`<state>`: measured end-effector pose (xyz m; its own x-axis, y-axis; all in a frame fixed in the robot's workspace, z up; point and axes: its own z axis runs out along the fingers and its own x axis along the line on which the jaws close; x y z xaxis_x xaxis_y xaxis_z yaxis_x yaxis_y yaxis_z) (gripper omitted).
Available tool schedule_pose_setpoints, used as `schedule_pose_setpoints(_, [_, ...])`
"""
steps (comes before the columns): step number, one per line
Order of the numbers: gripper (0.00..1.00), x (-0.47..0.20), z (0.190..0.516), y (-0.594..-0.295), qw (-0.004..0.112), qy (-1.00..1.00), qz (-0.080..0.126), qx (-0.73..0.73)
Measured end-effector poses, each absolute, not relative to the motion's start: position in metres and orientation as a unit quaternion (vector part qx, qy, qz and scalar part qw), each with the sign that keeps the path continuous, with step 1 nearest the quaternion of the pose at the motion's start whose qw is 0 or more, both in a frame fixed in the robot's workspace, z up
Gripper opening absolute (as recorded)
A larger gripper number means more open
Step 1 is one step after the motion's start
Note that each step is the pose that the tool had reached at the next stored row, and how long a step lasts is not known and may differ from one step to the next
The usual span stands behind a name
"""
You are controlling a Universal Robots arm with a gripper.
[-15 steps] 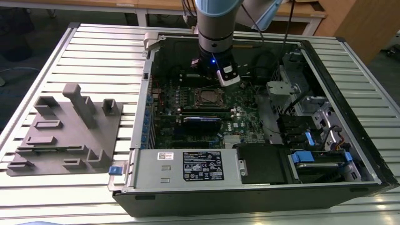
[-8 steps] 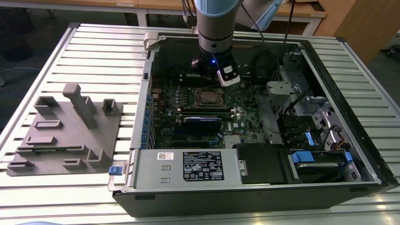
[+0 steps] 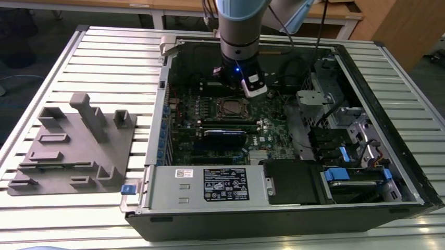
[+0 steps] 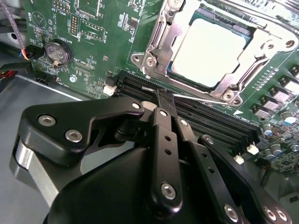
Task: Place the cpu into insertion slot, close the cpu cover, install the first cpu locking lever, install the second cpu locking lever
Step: 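Install the first cpu locking lever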
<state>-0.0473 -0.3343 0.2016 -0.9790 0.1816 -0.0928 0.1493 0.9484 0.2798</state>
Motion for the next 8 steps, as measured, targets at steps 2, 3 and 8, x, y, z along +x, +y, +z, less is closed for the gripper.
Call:
schedule_pose_setpoints(2, [0.11, -0.0479, 0.2013, -0.3343, 0.06, 0.985, 0.137, 0.084])
schedule_pose_setpoints(3, [0.11, -0.0483, 0.2013, -0.3343, 0.06, 0.985, 0.137, 0.084])
schedule_pose_setpoints(8, [0.11, -0.0496, 0.2013, -0.3343, 0.06, 0.985, 0.137, 0.084])
